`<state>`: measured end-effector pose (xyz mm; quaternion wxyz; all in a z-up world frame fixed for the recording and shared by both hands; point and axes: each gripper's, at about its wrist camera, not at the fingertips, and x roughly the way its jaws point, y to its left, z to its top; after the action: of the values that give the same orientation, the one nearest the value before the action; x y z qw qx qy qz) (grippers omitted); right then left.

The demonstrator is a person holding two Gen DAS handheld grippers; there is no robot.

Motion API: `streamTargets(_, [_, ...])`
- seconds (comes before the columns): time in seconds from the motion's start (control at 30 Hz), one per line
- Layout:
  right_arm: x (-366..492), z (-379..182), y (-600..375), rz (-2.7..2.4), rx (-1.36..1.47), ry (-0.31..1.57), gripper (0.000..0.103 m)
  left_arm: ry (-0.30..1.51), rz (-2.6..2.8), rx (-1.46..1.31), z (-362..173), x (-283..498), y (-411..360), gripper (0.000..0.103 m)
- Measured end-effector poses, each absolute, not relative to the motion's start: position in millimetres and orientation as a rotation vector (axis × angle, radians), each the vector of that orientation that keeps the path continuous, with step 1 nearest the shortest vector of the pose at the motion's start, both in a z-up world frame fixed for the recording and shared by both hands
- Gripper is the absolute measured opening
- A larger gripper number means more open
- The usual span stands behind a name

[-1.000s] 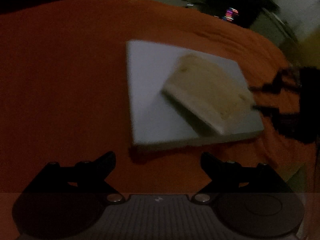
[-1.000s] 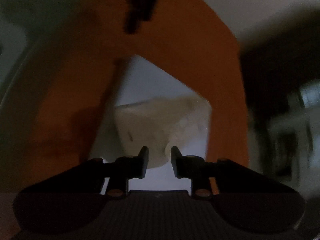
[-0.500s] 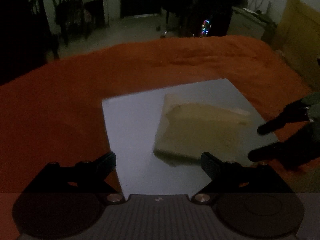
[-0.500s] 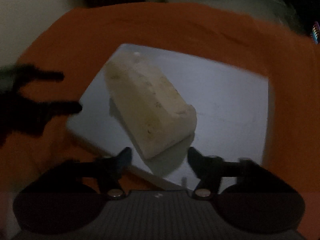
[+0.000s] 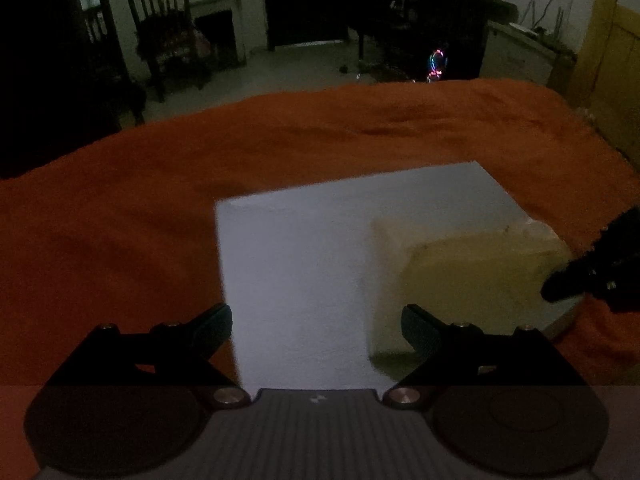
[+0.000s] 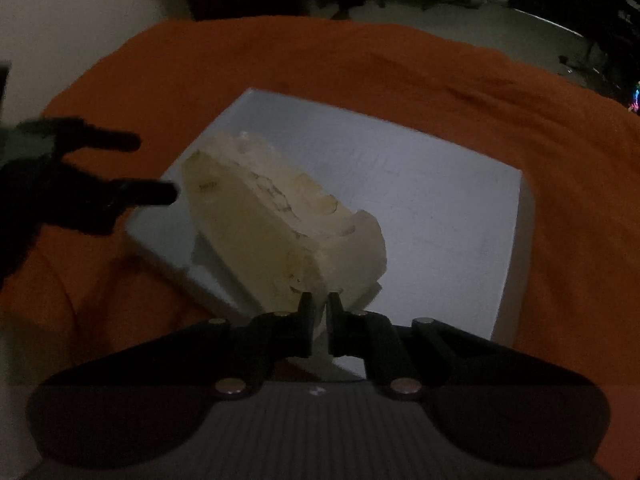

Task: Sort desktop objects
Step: 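Grasp the beige paper block with the left tool while the right tool pinches it too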

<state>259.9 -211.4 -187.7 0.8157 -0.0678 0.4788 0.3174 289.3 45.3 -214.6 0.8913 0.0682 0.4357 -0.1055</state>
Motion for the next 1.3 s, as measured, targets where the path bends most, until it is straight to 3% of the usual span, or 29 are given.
streamTargets(0.2, [253, -192, -210, 0.689, -0.180, 1.016, 0.008, 0.895, -0.256, 0.144, -214, 288, 26, 0.088])
streamTargets(0.23, [253, -192, -208, 0.692, -0.179, 1.015, 0.008, 0.892, -0.261, 0.140, -213, 287, 25, 0.077])
streamTargets(0.27, [252, -192, -209, 0.699, -0.177, 1.013, 0.008, 0.888, -0.267, 0.136, -212, 285, 24, 0.050])
streamTargets(0.3, [250, -191, -209, 0.703, -0.177, 1.008, 0.008, 0.885, -0.272, 0.132, -211, 283, 22, 0.035])
streamTargets(0.33, [248, -191, -210, 0.703, -0.183, 1.004, 0.008, 0.882, -0.277, 0.128, -210, 282, 21, 0.012])
streamTargets(0.57, [241, -176, -219, 0.687, -0.177, 0.974, 0.008, 0.858, -0.313, 0.101, -202, 270, 10, 0.010])
streamTargets(0.77, [219, -143, -231, 0.683, -0.172, 0.928, 0.008, 0.858, -0.309, 0.104, -163, 238, 11, 0.010])
streamTargets(1.3, [48, -83, -273, 0.735, -0.123, 0.911, 0.008, 0.925, -0.375, 0.149, -87, 76, -3, 0.010])
